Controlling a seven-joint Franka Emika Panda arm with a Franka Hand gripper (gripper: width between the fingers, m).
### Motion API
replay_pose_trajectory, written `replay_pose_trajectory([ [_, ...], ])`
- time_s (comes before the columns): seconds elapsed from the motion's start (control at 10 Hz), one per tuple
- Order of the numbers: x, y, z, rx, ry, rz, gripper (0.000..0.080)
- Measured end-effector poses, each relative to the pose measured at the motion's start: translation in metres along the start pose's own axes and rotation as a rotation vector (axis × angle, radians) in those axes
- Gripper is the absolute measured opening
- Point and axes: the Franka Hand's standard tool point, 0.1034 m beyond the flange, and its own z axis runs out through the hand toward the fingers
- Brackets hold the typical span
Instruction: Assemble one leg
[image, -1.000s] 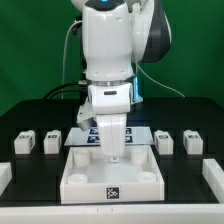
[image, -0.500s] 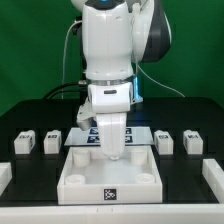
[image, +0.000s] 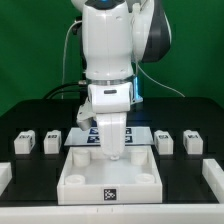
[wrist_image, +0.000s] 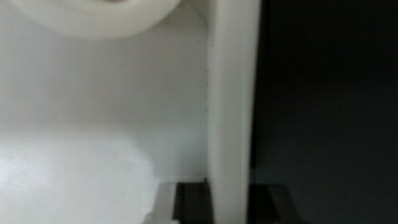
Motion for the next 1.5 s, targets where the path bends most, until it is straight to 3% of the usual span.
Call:
replay_pose_trajectory([
  [0.5, 0.070, 0.039, 0.002, -0.033, 0.048, 0.031, 0.0058],
  [0.7, 0.087, 0.049, 0.002, -0.053, 0.066, 0.021, 0.0058],
  [1.2, 0.086, 0.050, 0.002, -0.065, 0.067, 0.019, 0.0058],
  [1.4, 0.086, 0.050, 0.003, -0.064, 0.067, 0.021, 0.0368],
  [1.5, 0.085, 0.050, 0.003, -0.064, 0.067, 0.021, 0.0368],
])
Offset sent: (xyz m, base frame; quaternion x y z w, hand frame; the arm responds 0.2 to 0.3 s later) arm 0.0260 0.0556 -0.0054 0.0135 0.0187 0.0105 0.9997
